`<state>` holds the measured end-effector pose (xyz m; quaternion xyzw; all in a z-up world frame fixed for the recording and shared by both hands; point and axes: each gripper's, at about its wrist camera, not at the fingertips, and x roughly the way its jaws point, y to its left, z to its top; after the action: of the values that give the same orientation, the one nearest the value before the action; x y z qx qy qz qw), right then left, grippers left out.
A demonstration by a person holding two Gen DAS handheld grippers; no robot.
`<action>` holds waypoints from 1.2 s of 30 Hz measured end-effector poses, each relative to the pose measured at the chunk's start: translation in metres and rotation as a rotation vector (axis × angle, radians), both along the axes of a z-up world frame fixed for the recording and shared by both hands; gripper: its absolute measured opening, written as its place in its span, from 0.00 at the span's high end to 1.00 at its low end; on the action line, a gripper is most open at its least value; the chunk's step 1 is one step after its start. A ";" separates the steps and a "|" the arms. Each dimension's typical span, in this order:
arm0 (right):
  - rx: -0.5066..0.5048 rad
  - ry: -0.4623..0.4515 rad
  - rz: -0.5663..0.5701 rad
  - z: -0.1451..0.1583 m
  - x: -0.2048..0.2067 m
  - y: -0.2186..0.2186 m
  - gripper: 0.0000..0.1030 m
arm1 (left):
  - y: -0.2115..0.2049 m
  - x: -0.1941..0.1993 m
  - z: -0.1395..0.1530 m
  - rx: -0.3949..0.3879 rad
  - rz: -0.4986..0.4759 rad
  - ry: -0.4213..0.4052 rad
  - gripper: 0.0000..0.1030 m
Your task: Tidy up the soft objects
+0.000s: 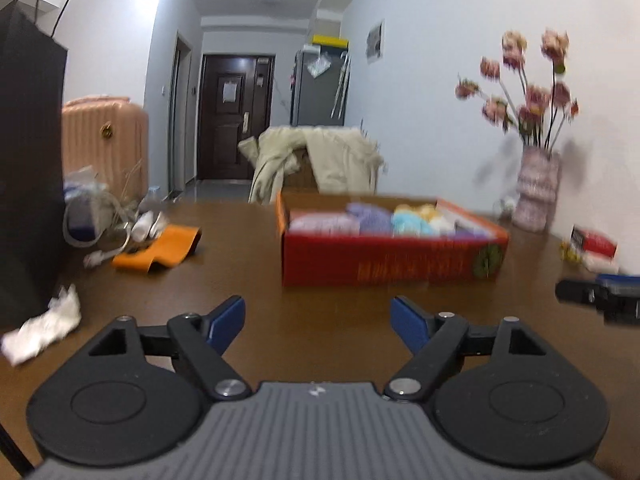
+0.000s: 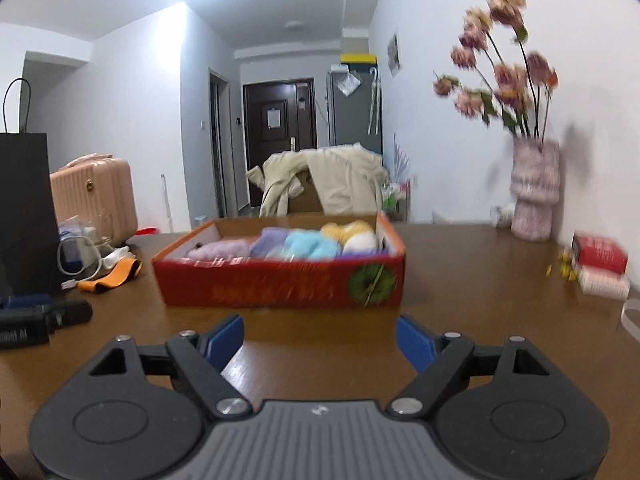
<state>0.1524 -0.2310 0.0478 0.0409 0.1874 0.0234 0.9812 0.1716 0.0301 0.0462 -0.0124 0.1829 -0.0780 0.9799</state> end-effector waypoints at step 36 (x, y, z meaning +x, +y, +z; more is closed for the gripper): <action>0.003 -0.058 0.054 -0.036 -0.090 -0.043 0.12 | -0.066 -0.116 -0.023 0.035 0.026 -0.138 0.00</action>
<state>0.0623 -0.2736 0.0116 0.0366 0.1596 0.0512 0.9852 0.0556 -0.0357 0.0234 0.0079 0.1159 -0.0625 0.9913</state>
